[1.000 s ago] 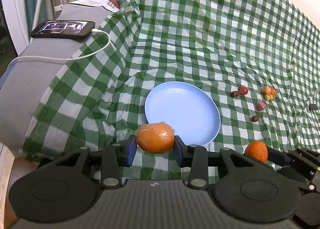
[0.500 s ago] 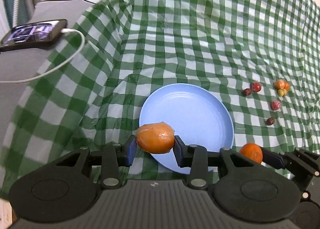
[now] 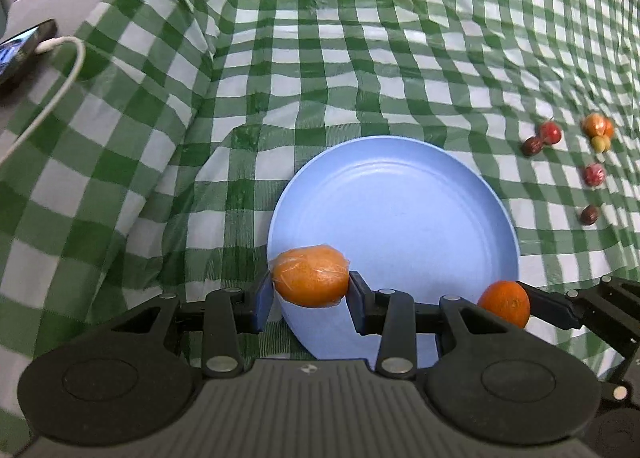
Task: Organize fruits
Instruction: 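Carry both fruits over the blue plate and open both tools to drop them, then lift both tools away from the plate toward the remaining fruits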
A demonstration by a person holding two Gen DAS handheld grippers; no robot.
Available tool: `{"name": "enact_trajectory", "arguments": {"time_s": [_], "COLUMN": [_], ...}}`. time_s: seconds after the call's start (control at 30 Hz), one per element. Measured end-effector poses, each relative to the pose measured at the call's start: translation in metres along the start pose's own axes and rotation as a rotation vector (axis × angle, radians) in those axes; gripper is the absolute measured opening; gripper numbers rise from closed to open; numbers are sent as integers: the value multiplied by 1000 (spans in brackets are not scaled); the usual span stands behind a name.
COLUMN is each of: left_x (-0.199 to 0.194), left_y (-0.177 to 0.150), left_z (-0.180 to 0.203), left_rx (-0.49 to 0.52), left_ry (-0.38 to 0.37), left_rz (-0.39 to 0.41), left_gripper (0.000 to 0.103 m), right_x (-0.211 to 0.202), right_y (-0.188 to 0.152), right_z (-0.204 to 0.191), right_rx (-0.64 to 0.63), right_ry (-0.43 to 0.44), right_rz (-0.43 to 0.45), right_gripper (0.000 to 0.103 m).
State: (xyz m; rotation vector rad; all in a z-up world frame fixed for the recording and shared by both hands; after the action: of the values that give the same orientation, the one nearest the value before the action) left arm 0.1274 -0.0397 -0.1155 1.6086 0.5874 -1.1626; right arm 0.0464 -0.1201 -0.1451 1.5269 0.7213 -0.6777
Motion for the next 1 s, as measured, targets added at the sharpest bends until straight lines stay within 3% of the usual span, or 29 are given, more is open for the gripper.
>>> {"name": "enact_trajectory", "arguments": {"time_s": [0.07, 0.1, 0.13, 0.17, 0.2, 0.23, 0.37, 0.63, 0.8, 1.0], "left_x": [5, 7, 5, 0, -6, -15, -39, -96, -123, -149], "left_y": [2, 4, 5, 7, 8, 8, 1, -57, -90, -97], "left_z": [1, 2, 2, 1, 0, -1, -4, -4, 0, 5], "left_rx": [20, 27, 30, 26, 18, 9, -6, -34, -55, -72], "left_ry": [-1, -8, -12, -8, -3, 0, -9, 25, 61, 74], "left_rz": [-4, -6, -6, 11, 45, 84, 92, 68, 78, 148], "left_gripper": [46, 61, 74, 95, 103, 103, 103, 103, 103, 103], "right_x": [5, 6, 7, 5, 3, -2, -24, -85, -121, -149], "right_y": [4, 5, 8, 12, 15, 18, 17, -26, -40, -49], "right_z": [0, 0, 0, 1, 2, 3, 10, 3, -15, -12], "right_rx": [0, 2, 3, 5, 7, 8, 5, 88, 31, 45], "right_ry": [3, 5, 14, 15, 11, 4, 4, 95, 76, 52], "right_rz": [-4, -1, 4, 11, 23, 37, 44, -10, 74, 146], "right_gripper": [36, 37, 44, 60, 68, 78, 90, 98, 101, 102]}}
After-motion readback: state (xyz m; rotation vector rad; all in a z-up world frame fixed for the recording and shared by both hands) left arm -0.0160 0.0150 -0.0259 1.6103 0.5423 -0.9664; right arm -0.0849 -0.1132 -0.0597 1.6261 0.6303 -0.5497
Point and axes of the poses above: each gripper's, at about its wrist camera, not at the fingertips, and x roughly the way its jaws point, z to its right, y to its top, the point moved 2 cm from there along x, roughly the way its jaws point, and after that the axes turned 3 degrees about -y, right-handed, at the moved point
